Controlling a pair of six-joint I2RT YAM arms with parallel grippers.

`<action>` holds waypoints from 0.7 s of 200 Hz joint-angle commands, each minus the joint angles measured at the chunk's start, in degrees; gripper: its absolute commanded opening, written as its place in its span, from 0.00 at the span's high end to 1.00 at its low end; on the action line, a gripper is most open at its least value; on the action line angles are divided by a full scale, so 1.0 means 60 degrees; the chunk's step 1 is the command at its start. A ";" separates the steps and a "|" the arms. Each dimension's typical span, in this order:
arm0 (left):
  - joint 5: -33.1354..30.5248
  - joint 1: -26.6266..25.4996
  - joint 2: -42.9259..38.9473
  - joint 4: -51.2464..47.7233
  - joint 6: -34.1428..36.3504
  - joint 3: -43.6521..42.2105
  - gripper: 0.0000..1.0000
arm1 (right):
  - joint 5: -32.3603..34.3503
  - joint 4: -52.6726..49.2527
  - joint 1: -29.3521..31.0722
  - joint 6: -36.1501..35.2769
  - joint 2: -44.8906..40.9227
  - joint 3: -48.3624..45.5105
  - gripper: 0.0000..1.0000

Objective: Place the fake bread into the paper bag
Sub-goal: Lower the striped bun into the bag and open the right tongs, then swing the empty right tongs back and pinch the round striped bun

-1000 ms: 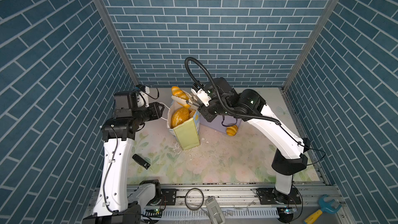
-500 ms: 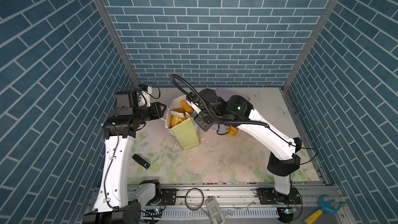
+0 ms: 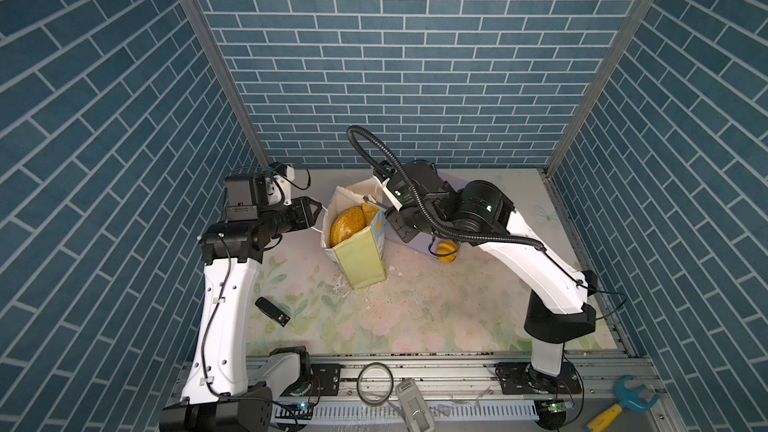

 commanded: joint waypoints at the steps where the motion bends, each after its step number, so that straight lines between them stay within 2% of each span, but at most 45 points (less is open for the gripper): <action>1: 0.0167 0.0054 -0.0007 0.0007 0.0109 -0.0160 0.59 | 0.1338 -0.0301 -0.0415 0.0886 -0.0865 -0.0061 0.54; 19: 0.0162 0.0053 -0.0085 -0.0010 0.0113 -0.0188 0.60 | 0.1437 -0.0767 -0.1119 0.1841 -0.1439 -0.0855 0.54; 49: 0.0113 0.0055 -0.0209 -0.0017 0.0110 -0.0266 0.61 | 0.0620 -0.0422 -0.2285 0.2823 -0.2831 -0.3779 0.54; 77: 0.0097 0.0061 -0.0203 -0.0039 0.0082 -0.0280 0.61 | -0.0166 0.0310 -0.2928 0.3626 -0.3748 -0.6486 0.53; 106: 0.0067 0.0053 -0.0158 -0.0076 0.0075 -0.0187 0.61 | -0.0781 0.0891 -0.3165 0.4127 -0.3941 -0.8285 0.53; 140: 0.0056 0.0053 -0.0115 -0.0112 0.0052 -0.0117 0.61 | -0.1433 0.1461 -0.3404 0.4135 -0.3616 -0.9412 0.53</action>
